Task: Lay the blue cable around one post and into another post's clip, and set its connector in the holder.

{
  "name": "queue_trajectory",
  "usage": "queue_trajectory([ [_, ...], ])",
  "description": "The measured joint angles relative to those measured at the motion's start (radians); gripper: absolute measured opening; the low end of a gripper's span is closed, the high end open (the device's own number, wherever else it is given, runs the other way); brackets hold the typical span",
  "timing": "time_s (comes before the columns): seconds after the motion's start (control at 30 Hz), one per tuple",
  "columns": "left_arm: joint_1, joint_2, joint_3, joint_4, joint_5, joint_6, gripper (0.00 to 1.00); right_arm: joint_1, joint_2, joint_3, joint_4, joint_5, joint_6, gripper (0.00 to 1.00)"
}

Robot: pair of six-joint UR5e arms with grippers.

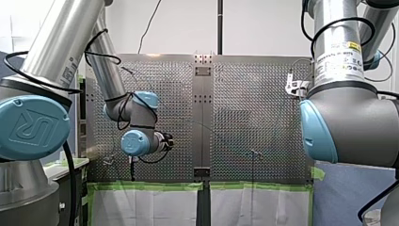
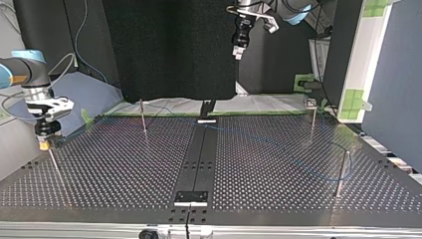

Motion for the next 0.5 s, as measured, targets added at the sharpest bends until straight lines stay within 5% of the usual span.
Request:
queue_trajectory([
  [0.5, 0.0, 0.0, 0.0, 0.0, 0.0, 0.0, 1.0, -0.001, 0.004, 0.014, -0.021, 0.006, 0.003, 1.0],
])
